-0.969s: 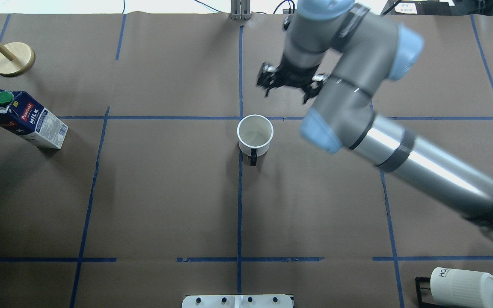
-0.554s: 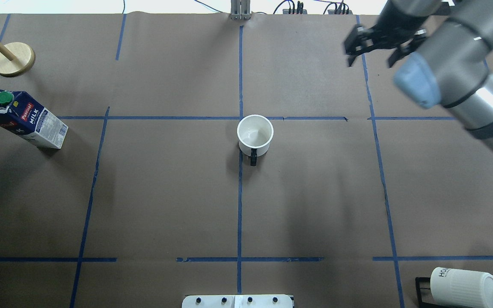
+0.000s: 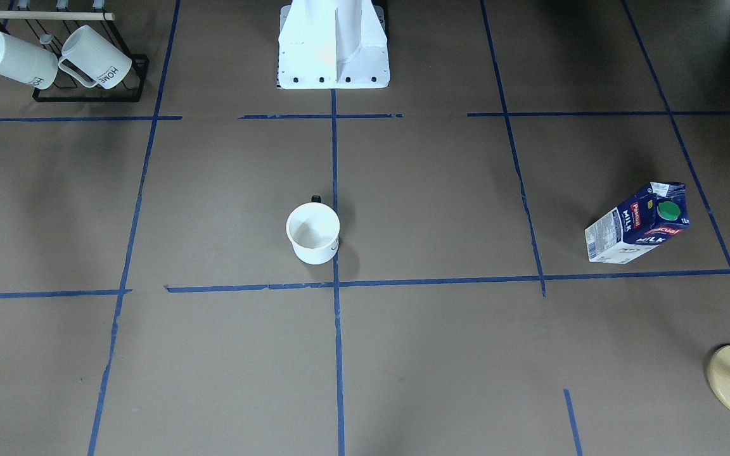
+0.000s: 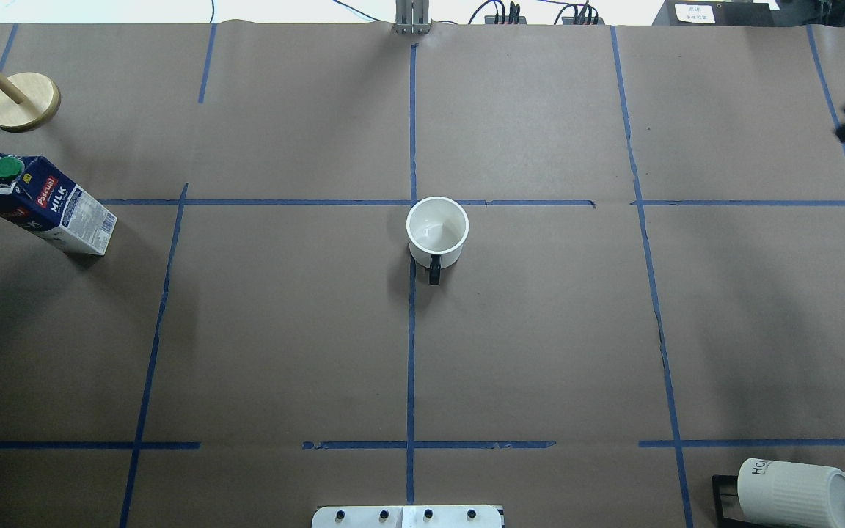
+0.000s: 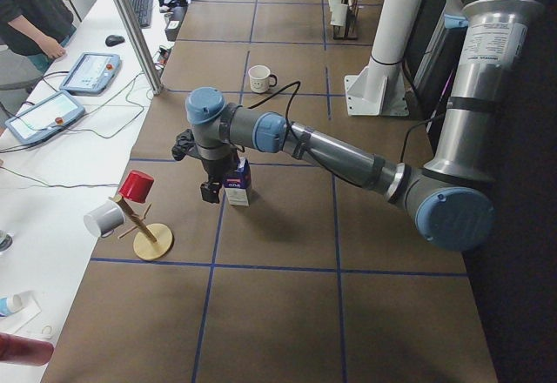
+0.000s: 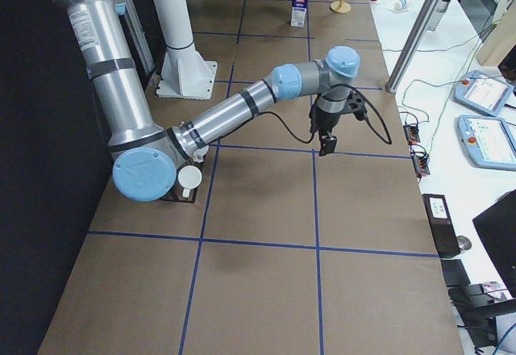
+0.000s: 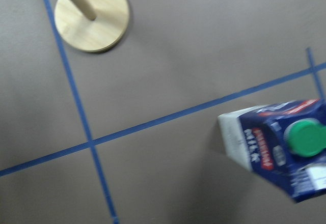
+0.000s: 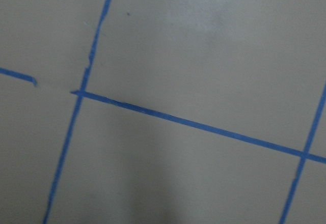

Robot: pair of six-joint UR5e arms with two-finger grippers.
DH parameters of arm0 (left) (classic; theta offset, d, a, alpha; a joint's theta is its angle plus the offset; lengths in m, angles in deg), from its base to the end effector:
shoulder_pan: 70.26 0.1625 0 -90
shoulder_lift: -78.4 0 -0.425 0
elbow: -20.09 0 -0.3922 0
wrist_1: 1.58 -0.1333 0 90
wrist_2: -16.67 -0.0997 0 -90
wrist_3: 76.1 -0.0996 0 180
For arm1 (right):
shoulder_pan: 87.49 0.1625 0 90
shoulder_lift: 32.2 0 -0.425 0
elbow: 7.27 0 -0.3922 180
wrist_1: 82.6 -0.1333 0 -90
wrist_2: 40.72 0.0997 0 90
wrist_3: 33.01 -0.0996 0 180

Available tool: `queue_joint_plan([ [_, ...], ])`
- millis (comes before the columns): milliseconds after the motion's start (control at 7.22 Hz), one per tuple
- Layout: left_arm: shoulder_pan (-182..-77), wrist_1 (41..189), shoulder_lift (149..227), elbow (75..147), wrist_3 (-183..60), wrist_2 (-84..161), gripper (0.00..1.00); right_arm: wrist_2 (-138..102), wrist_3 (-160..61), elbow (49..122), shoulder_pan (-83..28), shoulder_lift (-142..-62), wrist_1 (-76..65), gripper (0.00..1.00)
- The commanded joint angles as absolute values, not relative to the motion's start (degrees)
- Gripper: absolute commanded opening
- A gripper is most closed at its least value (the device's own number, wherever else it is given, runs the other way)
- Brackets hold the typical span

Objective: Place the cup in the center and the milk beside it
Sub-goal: 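Open the right gripper and withdraw the right arm away from the mug, then reach the left gripper down to the milk carton and grasp it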

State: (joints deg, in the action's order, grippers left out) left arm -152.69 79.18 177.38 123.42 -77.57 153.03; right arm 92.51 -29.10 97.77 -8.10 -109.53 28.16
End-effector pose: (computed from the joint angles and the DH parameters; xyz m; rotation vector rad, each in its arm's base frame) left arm 0.0107 -0.5452 0.4778 0.1727 0.8177 0.2408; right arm -0.0370 -0.5508 0.4548 0.0715 -0.7617 -0.2867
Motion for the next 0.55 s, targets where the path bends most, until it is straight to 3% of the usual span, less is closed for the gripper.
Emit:
queue_joint_plan([
  [0, -151.5, 79.1, 178.1, 126.8, -69.4, 154.2, 1.0, 92.8, -20.5, 97.7, -3.6, -117.9, 27.4, 1.0],
  [415, -142.6, 79.5, 178.2, 129.1, -57.0, 153.7, 1.0, 92.8, -21.1, 97.3, -3.6, -119.7, 24.2, 1.0],
])
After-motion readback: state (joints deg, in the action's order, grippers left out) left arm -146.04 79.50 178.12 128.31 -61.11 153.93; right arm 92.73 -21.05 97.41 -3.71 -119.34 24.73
